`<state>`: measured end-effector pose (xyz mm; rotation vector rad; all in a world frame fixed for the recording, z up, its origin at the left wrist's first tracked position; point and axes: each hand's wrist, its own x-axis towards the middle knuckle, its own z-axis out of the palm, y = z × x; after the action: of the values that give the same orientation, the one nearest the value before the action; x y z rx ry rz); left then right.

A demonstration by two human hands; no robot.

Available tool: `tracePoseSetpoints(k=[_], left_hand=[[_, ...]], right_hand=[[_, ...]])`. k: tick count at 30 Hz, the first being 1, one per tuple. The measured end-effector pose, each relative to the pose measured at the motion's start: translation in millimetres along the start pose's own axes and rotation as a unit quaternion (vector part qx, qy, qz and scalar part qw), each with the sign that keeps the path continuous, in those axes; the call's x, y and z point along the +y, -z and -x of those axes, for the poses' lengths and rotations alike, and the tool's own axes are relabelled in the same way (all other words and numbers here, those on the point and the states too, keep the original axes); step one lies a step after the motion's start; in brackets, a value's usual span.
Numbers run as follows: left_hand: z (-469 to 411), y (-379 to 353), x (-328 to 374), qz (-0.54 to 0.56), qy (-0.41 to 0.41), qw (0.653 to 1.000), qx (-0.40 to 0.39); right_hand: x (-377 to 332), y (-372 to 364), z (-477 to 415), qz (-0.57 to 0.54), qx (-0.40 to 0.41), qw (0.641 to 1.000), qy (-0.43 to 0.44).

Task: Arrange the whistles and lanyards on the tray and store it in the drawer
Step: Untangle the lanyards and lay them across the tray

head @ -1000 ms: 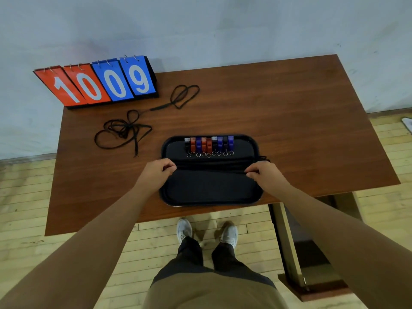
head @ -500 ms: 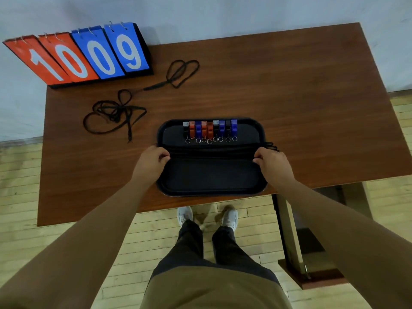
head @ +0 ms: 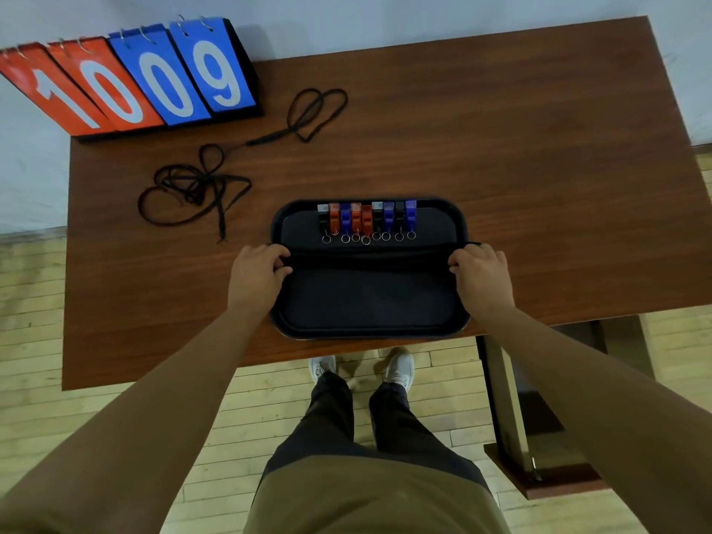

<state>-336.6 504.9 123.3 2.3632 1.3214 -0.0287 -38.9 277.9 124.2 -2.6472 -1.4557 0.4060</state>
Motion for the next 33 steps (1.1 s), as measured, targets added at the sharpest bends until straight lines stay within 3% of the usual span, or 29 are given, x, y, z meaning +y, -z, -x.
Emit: tracePoseSetpoints(k=[9,17,25,33], left_hand=[[2.4,-3.4,-7.2,-0.017,-0.01,1.0,0.015],[-5.4,38.4,-10.1,0.08,0.021,0.996,0.026],[-29.4,93.3,-55.6,0.074,0.093,0.992,0.032],[-41.2,100.4,-115.6,0.086,0.132,0.987,0.014]], right_hand=[[-0.5,-8.5,-6.8,0.029,0.008,1.0,-0.003],[-31.8,26.8,-20.7,-0.013,0.055,0.998,0.003],[-149.6,60.4,-95.8,-0.082,0.057,0.992,0.077],[-272.2,35.1,-140.2,-0.079,-0.049,0.982,0.162]])
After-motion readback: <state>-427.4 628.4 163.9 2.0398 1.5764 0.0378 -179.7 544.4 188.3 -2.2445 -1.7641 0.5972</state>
